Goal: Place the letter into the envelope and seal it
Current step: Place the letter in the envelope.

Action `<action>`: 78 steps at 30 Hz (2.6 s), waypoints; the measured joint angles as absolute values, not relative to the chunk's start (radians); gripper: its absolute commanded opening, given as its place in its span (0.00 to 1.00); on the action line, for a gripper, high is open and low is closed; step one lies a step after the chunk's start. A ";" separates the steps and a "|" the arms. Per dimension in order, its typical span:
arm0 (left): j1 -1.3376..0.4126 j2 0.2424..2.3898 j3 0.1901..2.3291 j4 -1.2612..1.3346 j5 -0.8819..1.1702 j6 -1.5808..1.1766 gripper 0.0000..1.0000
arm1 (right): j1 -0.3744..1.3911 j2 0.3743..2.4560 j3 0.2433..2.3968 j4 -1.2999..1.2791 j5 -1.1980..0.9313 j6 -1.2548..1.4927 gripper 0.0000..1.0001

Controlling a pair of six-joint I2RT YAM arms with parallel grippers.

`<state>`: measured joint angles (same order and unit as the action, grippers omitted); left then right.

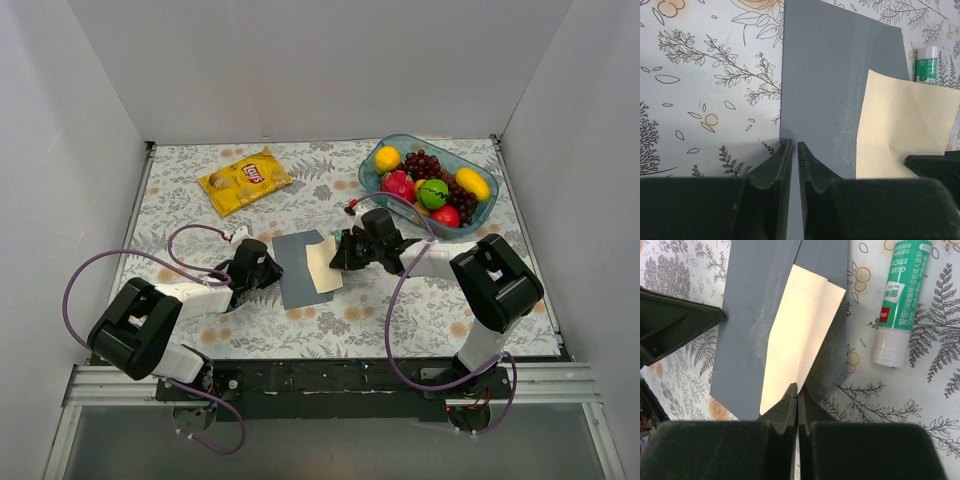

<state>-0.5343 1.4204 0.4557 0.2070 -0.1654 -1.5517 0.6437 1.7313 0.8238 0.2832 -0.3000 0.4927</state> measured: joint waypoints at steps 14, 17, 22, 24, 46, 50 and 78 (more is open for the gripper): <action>-0.539 1.430 0.473 0.193 -0.170 -1.545 0.13 | 0.644 1.731 0.823 0.288 -0.389 0.429 0.01; -0.539 1.430 0.474 0.192 -0.170 -1.542 0.13 | 0.644 1.735 0.823 0.297 -0.412 0.425 0.01; -0.539 1.430 0.474 0.192 -0.169 -1.540 0.14 | 0.644 1.757 0.823 0.315 -0.430 0.423 0.01; -0.539 1.430 0.474 0.192 -0.169 -1.541 0.18 | 0.644 1.765 0.823 0.316 -0.430 0.426 0.01; -0.545 1.324 0.488 -0.001 -0.232 -1.506 0.39 | 0.644 1.775 0.823 0.318 -0.411 0.454 0.01; -0.545 1.324 0.488 -0.005 -0.242 -1.506 0.40 | 0.644 1.775 0.822 0.318 -0.410 0.458 0.01; -0.546 1.386 0.532 0.036 -0.273 -1.567 0.65 | 0.644 1.775 0.822 0.318 -0.411 0.461 0.01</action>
<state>-0.5465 1.3861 0.5323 0.0364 -0.2729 -1.5673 0.6437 1.7748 0.8219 0.3183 -0.4110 0.4606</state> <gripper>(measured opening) 0.653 0.023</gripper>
